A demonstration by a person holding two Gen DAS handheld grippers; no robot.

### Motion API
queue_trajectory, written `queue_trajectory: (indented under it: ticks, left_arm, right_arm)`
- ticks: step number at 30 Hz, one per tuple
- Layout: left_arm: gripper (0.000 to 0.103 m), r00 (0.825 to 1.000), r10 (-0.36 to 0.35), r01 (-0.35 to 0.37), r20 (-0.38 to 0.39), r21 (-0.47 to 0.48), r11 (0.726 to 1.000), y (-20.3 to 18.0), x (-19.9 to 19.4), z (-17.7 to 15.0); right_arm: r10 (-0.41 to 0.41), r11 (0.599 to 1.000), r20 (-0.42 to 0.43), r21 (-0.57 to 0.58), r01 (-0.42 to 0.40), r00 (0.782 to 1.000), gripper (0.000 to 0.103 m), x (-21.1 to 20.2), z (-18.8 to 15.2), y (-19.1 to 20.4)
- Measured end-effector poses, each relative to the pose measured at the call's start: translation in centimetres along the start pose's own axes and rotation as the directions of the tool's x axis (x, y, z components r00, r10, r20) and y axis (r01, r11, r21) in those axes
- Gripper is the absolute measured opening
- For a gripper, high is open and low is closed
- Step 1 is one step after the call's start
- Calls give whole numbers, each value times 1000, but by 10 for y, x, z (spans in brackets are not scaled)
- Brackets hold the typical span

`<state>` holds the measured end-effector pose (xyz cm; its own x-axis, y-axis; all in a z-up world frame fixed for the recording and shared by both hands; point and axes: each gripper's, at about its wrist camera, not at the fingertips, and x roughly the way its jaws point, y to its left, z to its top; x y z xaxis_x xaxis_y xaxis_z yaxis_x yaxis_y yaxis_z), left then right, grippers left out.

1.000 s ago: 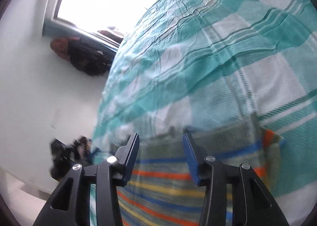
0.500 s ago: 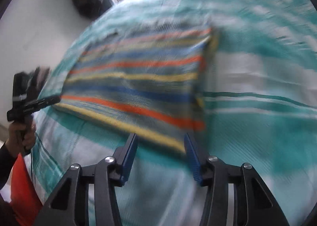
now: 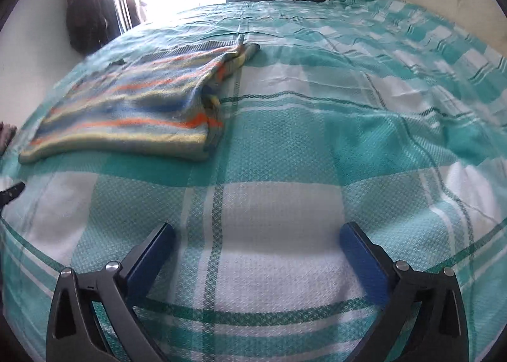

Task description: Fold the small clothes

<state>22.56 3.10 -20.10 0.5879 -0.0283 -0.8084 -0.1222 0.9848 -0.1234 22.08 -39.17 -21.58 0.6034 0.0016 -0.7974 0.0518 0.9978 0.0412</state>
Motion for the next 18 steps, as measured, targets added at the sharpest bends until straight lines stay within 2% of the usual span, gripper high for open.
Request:
queue_trajectory:
  ticks: [18]
  left_arm:
    - [103,1000,26,-26,0,23,999,-8,4,-3]
  right_arm:
    - [-8,1000,19,-5,8,1000,103,-7,-2,7]
